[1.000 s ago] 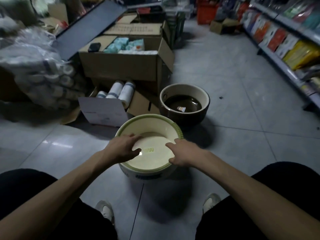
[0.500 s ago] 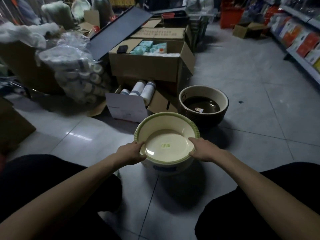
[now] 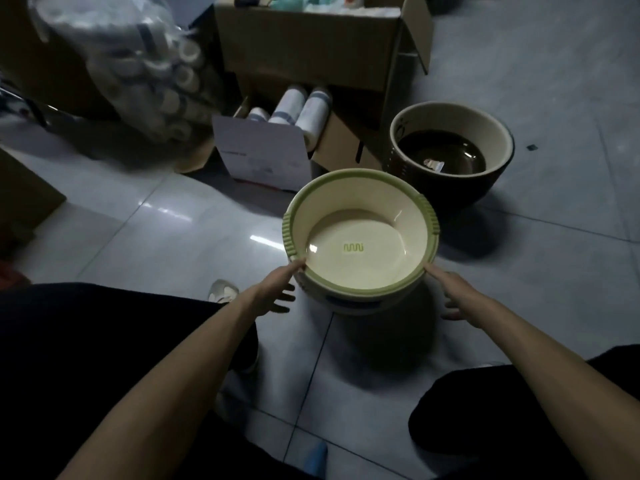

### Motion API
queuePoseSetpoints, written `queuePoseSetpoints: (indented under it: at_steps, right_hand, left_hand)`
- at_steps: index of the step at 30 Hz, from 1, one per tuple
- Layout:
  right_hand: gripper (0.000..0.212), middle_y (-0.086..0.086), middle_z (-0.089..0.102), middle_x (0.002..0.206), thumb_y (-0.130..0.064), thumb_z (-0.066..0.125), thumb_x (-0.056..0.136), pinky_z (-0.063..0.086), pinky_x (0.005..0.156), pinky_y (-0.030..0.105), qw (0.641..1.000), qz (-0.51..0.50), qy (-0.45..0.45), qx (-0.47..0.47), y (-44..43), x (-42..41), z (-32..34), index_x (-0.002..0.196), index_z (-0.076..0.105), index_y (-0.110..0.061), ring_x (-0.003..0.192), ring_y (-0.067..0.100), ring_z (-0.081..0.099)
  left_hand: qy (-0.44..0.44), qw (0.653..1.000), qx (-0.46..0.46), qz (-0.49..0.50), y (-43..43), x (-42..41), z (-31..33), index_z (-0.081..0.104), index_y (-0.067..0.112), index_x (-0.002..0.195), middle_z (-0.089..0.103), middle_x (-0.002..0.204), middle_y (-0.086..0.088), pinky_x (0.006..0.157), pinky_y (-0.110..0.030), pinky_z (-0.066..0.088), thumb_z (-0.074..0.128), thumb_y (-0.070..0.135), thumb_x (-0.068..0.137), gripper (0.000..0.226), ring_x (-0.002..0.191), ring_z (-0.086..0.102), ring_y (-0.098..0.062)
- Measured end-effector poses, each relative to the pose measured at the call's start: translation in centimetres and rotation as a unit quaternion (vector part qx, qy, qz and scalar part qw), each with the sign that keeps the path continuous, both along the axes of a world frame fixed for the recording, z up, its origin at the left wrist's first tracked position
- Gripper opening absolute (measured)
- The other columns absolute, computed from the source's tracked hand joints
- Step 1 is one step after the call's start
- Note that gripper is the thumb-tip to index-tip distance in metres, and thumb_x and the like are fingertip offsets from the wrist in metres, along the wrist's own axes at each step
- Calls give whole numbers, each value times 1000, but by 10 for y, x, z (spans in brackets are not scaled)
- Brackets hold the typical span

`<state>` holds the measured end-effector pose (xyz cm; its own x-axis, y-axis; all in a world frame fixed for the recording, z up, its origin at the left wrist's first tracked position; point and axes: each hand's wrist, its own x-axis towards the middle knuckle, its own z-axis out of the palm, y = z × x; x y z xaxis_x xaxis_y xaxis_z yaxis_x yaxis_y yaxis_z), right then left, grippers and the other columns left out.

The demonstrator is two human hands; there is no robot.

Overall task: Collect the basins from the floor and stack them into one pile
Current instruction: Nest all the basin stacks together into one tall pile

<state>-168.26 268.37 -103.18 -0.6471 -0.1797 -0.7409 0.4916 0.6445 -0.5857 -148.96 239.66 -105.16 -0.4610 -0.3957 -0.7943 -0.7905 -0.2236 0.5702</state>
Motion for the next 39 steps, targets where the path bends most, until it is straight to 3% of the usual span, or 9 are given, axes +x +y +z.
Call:
queuePoseSetpoints:
  at_steps: [2,8,11,14,23,28,32,35,39]
  right_hand:
    - [79,27,44,149,-67,53,94,49,105,53,1000,-23,-21,-3,1,-9,-4,153,40,-15,134,46,48]
    - [97,18,44,146,-73,71,74,45,107,54,983,-114,-83,-114,-6,-31,-31,154,38,-30,133,39,46]
    - [74,17,60,121,-66,73,77,53,86,43,970,-118,-128,-172,-16,-29,-33,137,58,-25,105,33,61]
    - [57,18,71,116,-58,75,80,58,84,43,947,-170,-151,-228,-22,-25,-41,122,67,-21,101,35,70]
    - [63,11,71,118,-55,86,67,57,87,50,929,-233,-144,-249,-23,-32,-44,115,71,-17,107,35,70]
    - [59,18,73,110,-44,85,75,54,99,51,924,-234,-157,-260,-15,-39,-43,115,66,-6,107,36,69]
    - [73,18,74,107,-42,86,72,55,99,46,919,-216,-195,-265,-10,-40,-28,125,62,2,105,35,70]
    - [76,17,71,108,-37,86,72,58,89,43,911,-231,-208,-270,-5,-33,-18,131,58,2,99,33,70]
    - [64,19,75,90,-37,82,78,61,68,38,903,-229,-216,-292,-1,-17,0,123,60,2,82,33,74]
  left_hand:
    - [20,999,32,27,-10,-2,-8,43,25,148,56,133,-11,99,-51,53,59,77,84,85,117,61,-31]
    - [82,980,140,112,-37,-5,-27,57,27,136,60,134,-16,101,-54,53,78,67,73,77,118,64,-30]
    - [84,973,155,150,-43,-1,-38,48,29,149,55,139,-14,102,-57,51,78,72,68,96,121,61,-34]
    - [96,963,185,170,-42,-1,-47,52,28,147,61,136,-15,102,-57,50,81,70,67,95,121,63,-35]
    - [128,950,191,209,-35,-16,-58,68,30,128,64,132,-15,104,-54,50,80,67,71,69,118,66,-31]
    - [129,940,194,249,-31,-26,-53,57,15,136,62,129,-19,95,-52,57,83,66,65,91,113,67,-33]
    - [114,950,179,227,-32,-30,-23,52,7,127,65,115,-18,92,-51,57,78,68,69,88,102,68,-31]
    - [103,958,160,216,-25,-25,-2,51,4,118,65,110,-19,89,-49,57,75,66,73,80,97,67,-32]
    - [91,955,158,233,-12,-15,19,50,2,112,65,109,-21,94,-50,55,76,64,71,79,97,66,-34]
